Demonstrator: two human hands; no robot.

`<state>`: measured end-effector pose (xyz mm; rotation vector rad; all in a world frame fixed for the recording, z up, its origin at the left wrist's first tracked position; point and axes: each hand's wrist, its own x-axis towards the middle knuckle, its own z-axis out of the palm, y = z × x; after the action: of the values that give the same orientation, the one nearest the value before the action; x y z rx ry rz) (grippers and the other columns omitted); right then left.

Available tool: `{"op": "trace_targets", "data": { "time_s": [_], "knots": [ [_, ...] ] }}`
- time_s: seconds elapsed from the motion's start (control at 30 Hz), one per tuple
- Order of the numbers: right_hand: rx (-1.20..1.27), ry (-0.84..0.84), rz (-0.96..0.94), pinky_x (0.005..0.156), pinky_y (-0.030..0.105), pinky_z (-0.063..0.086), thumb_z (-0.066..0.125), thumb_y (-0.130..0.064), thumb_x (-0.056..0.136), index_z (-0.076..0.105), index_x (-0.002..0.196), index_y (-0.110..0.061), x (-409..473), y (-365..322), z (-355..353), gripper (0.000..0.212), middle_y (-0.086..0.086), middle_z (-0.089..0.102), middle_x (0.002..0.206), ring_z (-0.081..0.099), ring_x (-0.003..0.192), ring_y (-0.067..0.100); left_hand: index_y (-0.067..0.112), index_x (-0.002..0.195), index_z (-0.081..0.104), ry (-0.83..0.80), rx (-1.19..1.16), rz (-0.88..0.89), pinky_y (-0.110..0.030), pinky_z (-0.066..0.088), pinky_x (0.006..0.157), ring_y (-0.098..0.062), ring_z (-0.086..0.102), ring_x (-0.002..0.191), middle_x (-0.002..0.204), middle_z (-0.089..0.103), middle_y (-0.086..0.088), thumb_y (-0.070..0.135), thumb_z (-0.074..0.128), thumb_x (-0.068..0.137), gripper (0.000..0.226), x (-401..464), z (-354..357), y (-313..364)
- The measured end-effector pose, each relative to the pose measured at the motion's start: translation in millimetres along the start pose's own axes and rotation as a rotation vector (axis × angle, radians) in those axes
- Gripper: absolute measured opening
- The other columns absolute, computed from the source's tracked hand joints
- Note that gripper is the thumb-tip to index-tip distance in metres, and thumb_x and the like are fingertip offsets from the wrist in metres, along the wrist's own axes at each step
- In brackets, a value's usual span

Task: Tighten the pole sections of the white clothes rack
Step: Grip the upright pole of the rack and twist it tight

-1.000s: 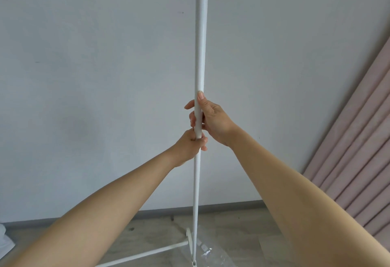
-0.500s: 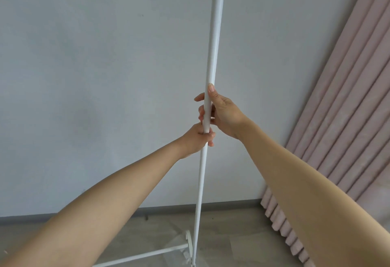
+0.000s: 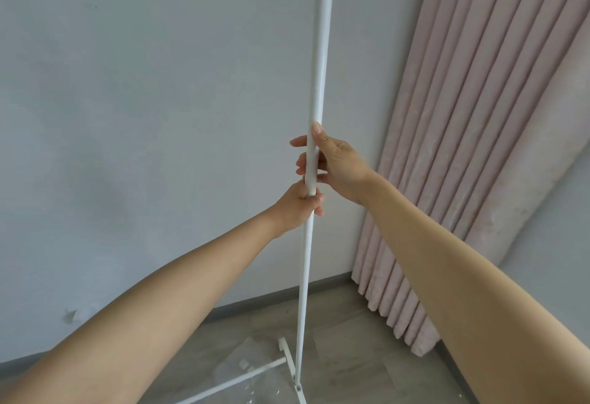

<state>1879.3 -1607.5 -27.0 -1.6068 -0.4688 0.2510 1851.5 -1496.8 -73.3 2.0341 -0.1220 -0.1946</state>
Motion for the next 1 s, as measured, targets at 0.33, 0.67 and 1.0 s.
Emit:
{"op": "trace_targets", "data": {
  "time_s": [0.33,0.67,1.0],
  "knots": [
    [-0.09,0.08,-0.014,0.066,0.027,0.045,0.043,-0.026,0.095,0.047,0.076,-0.015,3,-5,21,0.022,0.004,0.048,0.065,0.048,0.061,0.018,0.022,0.08,0.043,-0.031,-0.05,-0.043,-0.04,0.044,0.077,-0.018,0.052,0.097,0.08,0.052,0.002,0.026,0.036,0.095,0.017,7,-4,-12],
    [-0.079,0.154,-0.011,0.062,0.024,0.045,0.043,-0.024,0.095,0.043,0.071,-0.015,-7,0,-41,0.025,0.003,0.046,0.064,0.047,0.056,0.017,0.018,0.072,0.038,-0.045,-0.067,-0.039,-0.039,0.041,0.074,-0.023,0.047,0.093,0.075,0.045,0.001,0.022,0.036,0.095,0.024,37,49,19],
    [-0.075,0.234,-0.007,0.064,0.025,0.046,0.042,-0.025,0.095,0.045,0.073,-0.017,-38,13,-202,0.023,0.002,0.046,0.064,0.048,0.06,0.016,0.019,0.071,0.039,-0.137,-0.071,-0.025,-0.035,0.041,0.07,-0.016,0.048,0.085,0.076,0.043,0.001,0.021,0.035,0.095,0.024,112,178,96]
  ]
}}
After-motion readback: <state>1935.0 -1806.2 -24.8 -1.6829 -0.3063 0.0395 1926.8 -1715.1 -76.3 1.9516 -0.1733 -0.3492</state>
